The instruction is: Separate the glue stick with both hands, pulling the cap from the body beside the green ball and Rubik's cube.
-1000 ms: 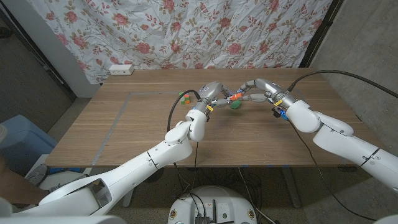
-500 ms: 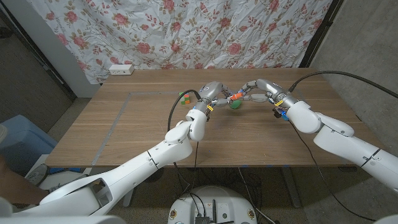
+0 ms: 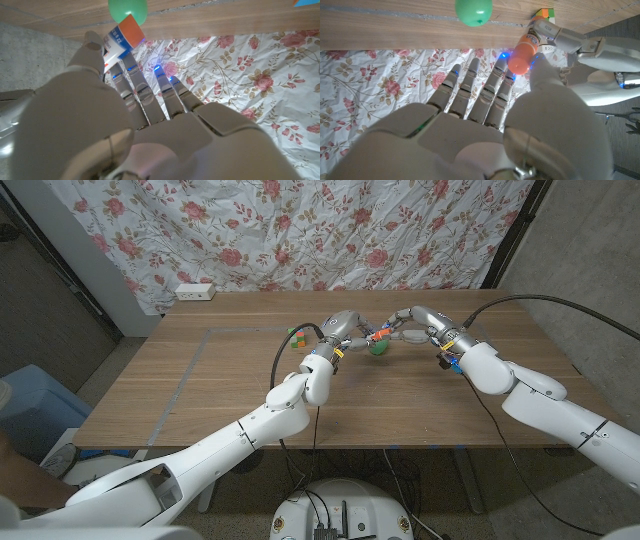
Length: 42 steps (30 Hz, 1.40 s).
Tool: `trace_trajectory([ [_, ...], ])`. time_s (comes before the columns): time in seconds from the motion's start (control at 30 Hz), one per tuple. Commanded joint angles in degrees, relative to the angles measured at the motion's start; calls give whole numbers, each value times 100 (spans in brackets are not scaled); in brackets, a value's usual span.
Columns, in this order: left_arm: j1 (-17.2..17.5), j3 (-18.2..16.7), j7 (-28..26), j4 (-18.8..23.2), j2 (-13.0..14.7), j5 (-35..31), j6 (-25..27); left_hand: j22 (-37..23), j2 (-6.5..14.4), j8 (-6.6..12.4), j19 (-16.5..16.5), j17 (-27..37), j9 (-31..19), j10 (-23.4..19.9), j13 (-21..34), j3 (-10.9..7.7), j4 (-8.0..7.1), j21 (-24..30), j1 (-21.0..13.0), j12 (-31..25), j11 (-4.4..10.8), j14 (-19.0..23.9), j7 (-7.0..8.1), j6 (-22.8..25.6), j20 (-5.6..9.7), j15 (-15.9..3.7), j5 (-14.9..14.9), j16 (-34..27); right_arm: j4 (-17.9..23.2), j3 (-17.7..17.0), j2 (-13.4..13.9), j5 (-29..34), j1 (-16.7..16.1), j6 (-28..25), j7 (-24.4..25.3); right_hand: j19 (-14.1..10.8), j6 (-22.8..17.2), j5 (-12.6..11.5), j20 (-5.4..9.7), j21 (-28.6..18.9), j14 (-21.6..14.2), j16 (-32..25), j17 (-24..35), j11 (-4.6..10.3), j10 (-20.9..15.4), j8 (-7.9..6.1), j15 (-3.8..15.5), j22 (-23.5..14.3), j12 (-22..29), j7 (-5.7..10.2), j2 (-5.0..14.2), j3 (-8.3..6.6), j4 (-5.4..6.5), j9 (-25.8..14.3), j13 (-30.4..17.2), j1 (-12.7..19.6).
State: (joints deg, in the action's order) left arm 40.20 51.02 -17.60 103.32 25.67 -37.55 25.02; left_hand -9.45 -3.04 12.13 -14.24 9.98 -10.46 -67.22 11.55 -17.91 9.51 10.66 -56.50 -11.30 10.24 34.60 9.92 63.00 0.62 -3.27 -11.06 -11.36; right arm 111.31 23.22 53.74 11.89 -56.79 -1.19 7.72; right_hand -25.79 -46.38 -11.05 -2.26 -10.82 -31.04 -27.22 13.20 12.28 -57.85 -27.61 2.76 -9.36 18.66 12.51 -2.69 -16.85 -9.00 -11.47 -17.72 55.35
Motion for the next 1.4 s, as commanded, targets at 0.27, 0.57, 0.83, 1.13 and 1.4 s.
trace_trajectory([
  [0.27, 18, 20, 119, 68, 46, -25, 78, -23, 419, 28, -18, 32, -105, -344, 11, 5, -14, 8, -38, -46, 267, 46, -168, 303, -11, -778, -30, 0, 36, 9, -43, -19, -6, -39, 25, -63, -231, 22, -1, 9, -112, -107, 43, -2, -170, -81, 869, -12, 2, -16, 65, 40, 13, -9, -52, 30],
  [0.57, 61, 3, 89, 98, 55, -34, 106, -23, 422, 25, -19, 31, -105, -341, 11, 11, -11, 9, -38, -43, 267, 42, -167, 299, -10, -778, -30, 2, 40, 2, -62, -13, -43, -38, 91, -110, -411, 31, 47, 5, -178, -191, 48, 5, -312, -141, 888, -10, -13, -24, 130, 56, -6, -12, -50, 142],
  [0.83, 52, -5, 53, 55, 52, -13, 49, -23, 430, 26, -20, 32, -105, -339, 11, 14, -11, 10, -39, -41, 267, 46, -170, 303, -15, -779, -31, 0, 46, -5, -122, -8, -75, -34, 193, -190, -594, 40, 131, -3, -291, -286, 51, 3, -508, -206, 922, -8, 5, -32, 180, 86, -17, -19, -50, 248],
  [1.13, 28, 6, 62, 20, 28, -19, 55, -23, 434, 24, -20, 32, -106, -337, 11, 21, -10, 10, -37, -39, 267, 49, -175, 301, -14, -777, -31, -1, -15, -37, -142, -93, -90, 65, 218, -286, -685, 38, 214, -8, -374, -330, 37, 2, -579, -237, 989, -3, -25, -45, 215, 86, -58, -25, -27, 446],
  [1.4, 0, 15, 72, 9, 33, -44, 55, -23, 436, 25, -19, 32, -106, -335, 11, 27, -10, 10, -35, -37, 267, 48, -171, 305, -12, -775, -31, -1, -29, -45, -132, -78, -81, 78, 224, -318, -736, 46, 212, 6, -437, -364, 48, -5, -635, -259, 1015, -1, -28, -65, 243, 99, -52, -33, -36, 555],
])
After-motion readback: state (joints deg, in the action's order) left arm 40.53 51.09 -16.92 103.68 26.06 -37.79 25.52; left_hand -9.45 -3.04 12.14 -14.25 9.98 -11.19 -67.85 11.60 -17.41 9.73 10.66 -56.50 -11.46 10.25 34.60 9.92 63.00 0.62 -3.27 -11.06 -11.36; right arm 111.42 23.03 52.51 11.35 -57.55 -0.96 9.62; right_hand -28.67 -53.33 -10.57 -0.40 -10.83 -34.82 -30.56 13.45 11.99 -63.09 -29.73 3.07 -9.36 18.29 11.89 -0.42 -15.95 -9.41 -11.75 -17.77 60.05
